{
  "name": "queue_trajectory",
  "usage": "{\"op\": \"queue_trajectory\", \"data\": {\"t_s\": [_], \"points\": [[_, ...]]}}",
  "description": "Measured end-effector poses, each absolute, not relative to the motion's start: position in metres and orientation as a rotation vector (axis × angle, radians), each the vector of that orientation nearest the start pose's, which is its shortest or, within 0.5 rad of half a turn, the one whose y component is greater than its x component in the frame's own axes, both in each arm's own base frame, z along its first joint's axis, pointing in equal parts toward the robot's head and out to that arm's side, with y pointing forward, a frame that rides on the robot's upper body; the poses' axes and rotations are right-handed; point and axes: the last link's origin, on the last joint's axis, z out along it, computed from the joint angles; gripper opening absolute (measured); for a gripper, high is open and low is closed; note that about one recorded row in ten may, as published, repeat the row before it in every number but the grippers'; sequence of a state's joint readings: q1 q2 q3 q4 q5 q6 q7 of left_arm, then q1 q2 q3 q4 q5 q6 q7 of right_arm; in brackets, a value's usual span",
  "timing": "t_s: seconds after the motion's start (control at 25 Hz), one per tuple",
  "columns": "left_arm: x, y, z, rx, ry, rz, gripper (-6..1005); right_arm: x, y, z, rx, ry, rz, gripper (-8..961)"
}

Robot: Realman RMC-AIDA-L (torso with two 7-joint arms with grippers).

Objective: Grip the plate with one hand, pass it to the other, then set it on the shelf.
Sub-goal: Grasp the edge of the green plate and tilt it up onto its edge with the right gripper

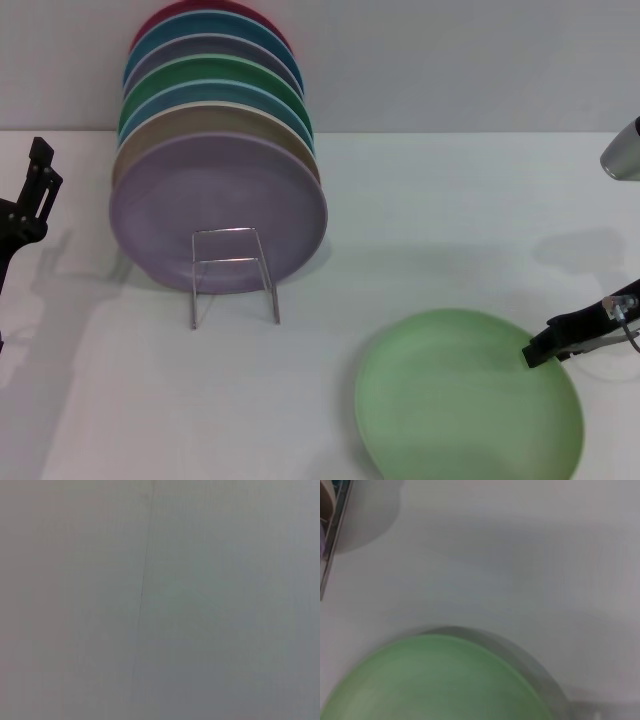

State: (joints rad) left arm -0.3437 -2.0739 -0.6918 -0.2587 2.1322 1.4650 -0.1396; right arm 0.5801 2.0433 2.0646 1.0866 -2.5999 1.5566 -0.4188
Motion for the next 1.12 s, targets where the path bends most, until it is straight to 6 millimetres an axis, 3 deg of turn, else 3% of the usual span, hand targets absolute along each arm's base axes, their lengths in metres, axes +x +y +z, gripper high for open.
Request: {"op": "queue_trajectory", "data": {"t_s": [1.12], "points": [[-0.3016, 0.2986, 0.0029, -1.458, -0.396, -0.966, 772, 0.2629, 0.3535, 0.0271, -2.238, 1.622, -0.335, 237]]}}
